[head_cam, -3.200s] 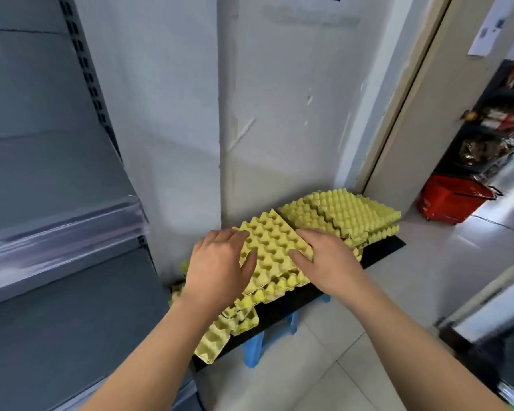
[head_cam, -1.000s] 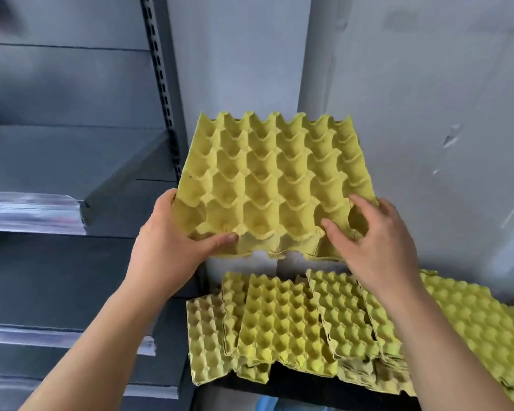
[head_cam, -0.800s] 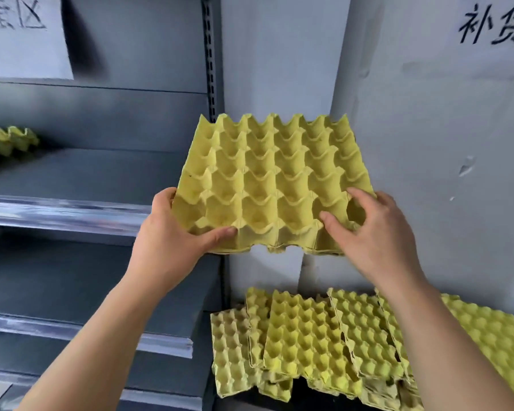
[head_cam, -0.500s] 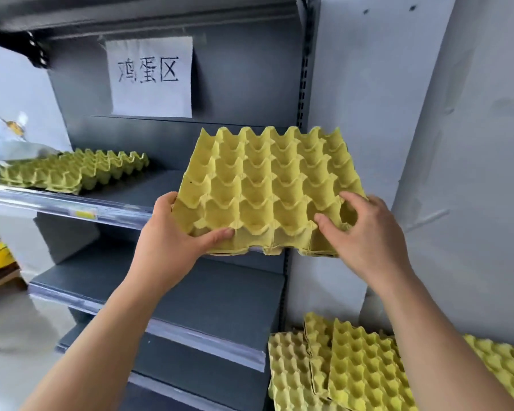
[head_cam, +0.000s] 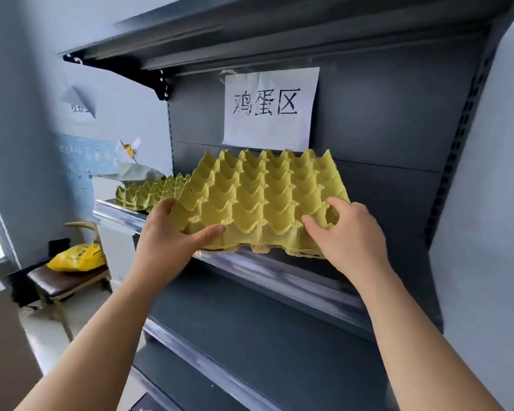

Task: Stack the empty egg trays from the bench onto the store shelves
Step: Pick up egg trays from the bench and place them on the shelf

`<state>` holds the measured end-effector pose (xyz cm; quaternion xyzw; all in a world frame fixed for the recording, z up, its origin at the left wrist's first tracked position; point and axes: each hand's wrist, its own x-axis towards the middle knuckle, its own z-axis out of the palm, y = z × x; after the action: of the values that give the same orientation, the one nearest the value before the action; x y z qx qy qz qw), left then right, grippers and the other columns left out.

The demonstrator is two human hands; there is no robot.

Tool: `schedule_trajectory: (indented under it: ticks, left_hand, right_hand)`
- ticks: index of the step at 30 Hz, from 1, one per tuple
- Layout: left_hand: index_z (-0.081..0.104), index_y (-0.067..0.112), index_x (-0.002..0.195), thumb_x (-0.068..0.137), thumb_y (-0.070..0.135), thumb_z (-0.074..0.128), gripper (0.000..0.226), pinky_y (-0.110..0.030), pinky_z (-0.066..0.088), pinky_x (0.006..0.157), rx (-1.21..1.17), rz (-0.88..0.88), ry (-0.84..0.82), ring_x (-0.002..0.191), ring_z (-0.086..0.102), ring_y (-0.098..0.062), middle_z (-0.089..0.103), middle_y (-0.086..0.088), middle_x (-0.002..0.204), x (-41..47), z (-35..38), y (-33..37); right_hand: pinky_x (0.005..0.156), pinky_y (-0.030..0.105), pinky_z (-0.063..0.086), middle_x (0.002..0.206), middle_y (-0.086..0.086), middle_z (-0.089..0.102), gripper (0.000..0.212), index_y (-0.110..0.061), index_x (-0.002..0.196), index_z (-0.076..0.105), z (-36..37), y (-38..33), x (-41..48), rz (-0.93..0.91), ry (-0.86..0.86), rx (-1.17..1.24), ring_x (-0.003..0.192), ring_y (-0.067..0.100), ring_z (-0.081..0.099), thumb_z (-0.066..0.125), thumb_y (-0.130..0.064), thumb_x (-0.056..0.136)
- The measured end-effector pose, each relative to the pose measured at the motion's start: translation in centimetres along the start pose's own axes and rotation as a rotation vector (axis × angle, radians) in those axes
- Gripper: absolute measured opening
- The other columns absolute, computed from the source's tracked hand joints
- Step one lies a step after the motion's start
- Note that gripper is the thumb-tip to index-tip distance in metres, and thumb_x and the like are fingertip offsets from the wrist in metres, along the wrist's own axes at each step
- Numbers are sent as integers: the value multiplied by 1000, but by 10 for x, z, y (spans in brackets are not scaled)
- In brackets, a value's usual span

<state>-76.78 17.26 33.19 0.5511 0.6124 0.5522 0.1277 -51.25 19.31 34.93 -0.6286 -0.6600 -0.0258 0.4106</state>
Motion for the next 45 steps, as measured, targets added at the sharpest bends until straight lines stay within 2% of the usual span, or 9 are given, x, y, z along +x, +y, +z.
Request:
schedule_trajectory:
  ticks: [4, 11, 15, 19, 23, 28, 34, 42, 45]
  left_hand:
    - [37, 20, 142, 56, 56, 83, 103, -33, 41, 97, -6, -9, 53, 117, 52, -19, 53, 0, 132, 63, -18, -37]
    - [40, 19, 138, 58, 56, 83, 98, -36, 42, 99, -22, -31, 66, 116, 53, -19, 56, 0, 128, 150, -45, -100]
    - [41, 16, 137, 59, 51, 84, 96, -37, 42, 101, -76, -34, 2, 114, 54, -20, 57, -3, 126, 203, -58, -136]
    - [40, 17, 138, 45, 66, 84, 114, -42, 43, 103, -65, -28, -123, 114, 55, -22, 58, -4, 124, 252, -71, -167]
    - [39, 14, 140, 43, 59, 82, 116, -32, 41, 94, -79, -41, -204, 114, 53, -21, 56, -7, 129, 288, -75, -190]
    - [38, 15, 141, 45, 58, 83, 115, -35, 43, 96, -103, -22, -278, 112, 54, -21, 57, -7, 127, 316, -78, -215]
    - [38, 15, 139, 46, 61, 83, 113, -33, 43, 92, -54, 26, -328, 111, 54, -19, 57, -3, 123, 332, -76, -228]
    - [33, 17, 142, 48, 70, 79, 117, -38, 40, 102, 56, 70, -369, 115, 47, -19, 40, -7, 139, 337, -77, -236]
    - [33, 16, 143, 46, 85, 57, 121, -45, 32, 109, 235, 185, -292, 129, 38, -29, 34, -7, 142, 331, -78, -230]
  right_hand:
    - [82, 39, 50, 118, 9, 53, 59, -20, 127, 51, 51, -41, 42, -23, -42, 22, 100, 28, 55, 55, -58, 82]
    - [82, 37, 44, 117, 9, 57, 54, -16, 122, 54, 127, -98, 87, -46, -105, -8, 107, 27, 51, 59, -53, 83]
    - [86, 37, 45, 120, 8, 58, 57, -16, 124, 53, 168, -130, 105, -20, -104, -18, 110, 26, 50, 59, -54, 82]
    - [86, 37, 44, 123, 6, 57, 61, -18, 128, 52, 201, -158, 118, 50, -82, -33, 113, 26, 49, 59, -57, 81]
    - [86, 36, 43, 122, 8, 56, 65, -18, 130, 52, 228, -181, 124, 111, -68, -54, 112, 27, 49, 58, -59, 80]
    - [86, 37, 46, 118, 11, 54, 57, -16, 123, 55, 249, -201, 122, 163, -45, -108, 109, 27, 50, 57, -56, 82]
    - [92, 38, 45, 121, 11, 55, 62, -18, 132, 50, 264, -206, 113, 216, -55, -117, 114, 28, 48, 56, -56, 83]
    - [83, 37, 47, 118, 13, 56, 63, -20, 132, 48, 273, -211, 108, 215, -66, -271, 107, 29, 52, 46, -63, 85]
    - [85, 38, 45, 126, 12, 51, 67, -23, 137, 44, 268, -213, 106, 206, -61, -329, 112, 29, 49, 41, -67, 86]
